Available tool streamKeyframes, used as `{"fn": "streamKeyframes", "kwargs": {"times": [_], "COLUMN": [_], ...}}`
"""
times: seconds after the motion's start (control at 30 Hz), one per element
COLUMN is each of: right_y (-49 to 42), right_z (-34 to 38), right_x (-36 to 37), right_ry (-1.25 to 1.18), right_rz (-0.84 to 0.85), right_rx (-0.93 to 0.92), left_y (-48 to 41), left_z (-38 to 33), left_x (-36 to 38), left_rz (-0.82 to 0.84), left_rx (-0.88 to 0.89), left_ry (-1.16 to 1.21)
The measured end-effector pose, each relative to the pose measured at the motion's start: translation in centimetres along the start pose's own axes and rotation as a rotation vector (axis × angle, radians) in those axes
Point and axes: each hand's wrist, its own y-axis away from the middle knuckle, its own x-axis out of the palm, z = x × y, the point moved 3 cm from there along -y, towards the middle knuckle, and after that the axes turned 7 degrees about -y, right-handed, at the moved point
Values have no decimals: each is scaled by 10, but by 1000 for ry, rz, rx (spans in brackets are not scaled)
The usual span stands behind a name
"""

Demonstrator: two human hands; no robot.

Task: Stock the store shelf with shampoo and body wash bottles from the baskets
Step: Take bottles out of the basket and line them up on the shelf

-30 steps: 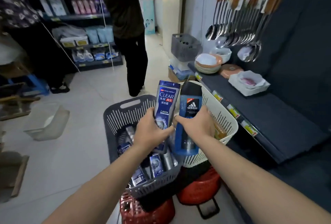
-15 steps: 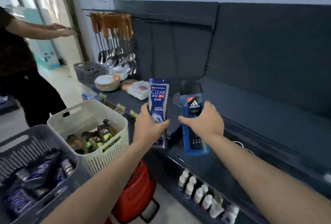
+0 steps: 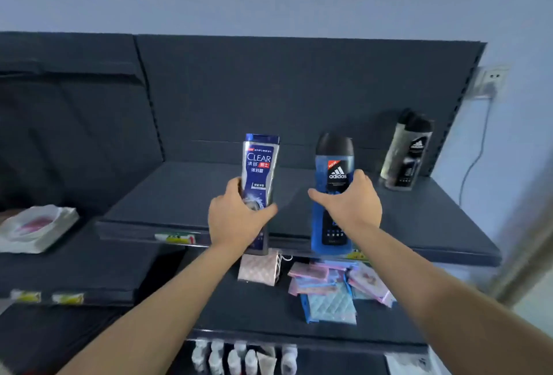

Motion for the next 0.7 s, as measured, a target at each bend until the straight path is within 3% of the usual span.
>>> {"fn": "streamKeyframes", "kwargs": {"times": [0.3,0.7], "right_y": [-64,-125], "right_z": [-56,-121], "right_x": [-52,-70], "right_ry": [3,-66], "right_rz": [-242,-286], "right_rx": [130,86], "left_y": [-67,-87], "left_z": [-60,-109], "left_x": [101,199], "left_rz": [110,213], "left_rx": [123,143], "left_ry": [96,73]}}
